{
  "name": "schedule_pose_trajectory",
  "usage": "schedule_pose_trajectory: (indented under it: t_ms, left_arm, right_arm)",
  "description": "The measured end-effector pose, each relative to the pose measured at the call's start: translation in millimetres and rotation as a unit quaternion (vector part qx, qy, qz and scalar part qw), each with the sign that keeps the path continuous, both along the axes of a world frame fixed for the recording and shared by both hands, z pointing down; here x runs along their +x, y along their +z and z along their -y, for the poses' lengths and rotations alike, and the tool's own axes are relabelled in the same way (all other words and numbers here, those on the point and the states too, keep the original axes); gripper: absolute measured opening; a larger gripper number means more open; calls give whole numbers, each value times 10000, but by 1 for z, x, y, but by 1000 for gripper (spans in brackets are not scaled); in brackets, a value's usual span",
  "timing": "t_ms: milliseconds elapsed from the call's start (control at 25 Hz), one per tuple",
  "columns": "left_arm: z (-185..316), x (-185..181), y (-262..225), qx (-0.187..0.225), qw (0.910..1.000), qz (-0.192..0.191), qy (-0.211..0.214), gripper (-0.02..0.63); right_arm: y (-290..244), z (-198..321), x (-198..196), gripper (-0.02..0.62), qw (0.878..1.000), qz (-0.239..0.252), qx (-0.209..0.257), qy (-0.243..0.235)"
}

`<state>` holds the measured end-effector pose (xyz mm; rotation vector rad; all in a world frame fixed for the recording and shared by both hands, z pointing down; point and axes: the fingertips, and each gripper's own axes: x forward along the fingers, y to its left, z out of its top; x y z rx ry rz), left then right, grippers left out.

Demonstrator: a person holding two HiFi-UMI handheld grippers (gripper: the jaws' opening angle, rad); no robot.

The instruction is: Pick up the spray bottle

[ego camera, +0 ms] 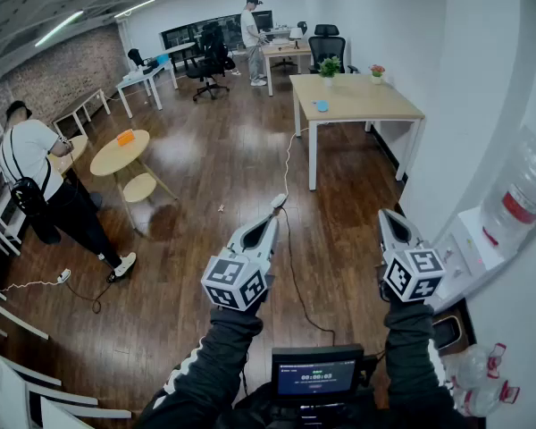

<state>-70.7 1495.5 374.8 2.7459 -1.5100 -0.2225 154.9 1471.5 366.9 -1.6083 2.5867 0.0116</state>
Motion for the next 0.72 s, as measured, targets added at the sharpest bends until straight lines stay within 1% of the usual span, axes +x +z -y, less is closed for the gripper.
schedule_pose_trajectory:
  t_ms: [160, 320, 480, 720]
  left_arm:
    - [23, -26, -3, -78, 9999, -58, -63, 3]
    - [85, -40, 6, -132, 9998, -153, -7, 3]
    - [169, -32, 2, -149, 9997, -183, 59, 3]
    - [338, 8, -8, -201, 9997, -139, 52, 3]
  right_arm:
    - [-2, 26, -25, 5, 9999, -62, -82, -86]
    - [4, 89, -41, 5, 9998, -80, -131, -91]
    - [0, 173, -38, 5, 9998, -42, -171, -93]
    - [-3, 345, -1, 5, 9995, 42, -249, -179]
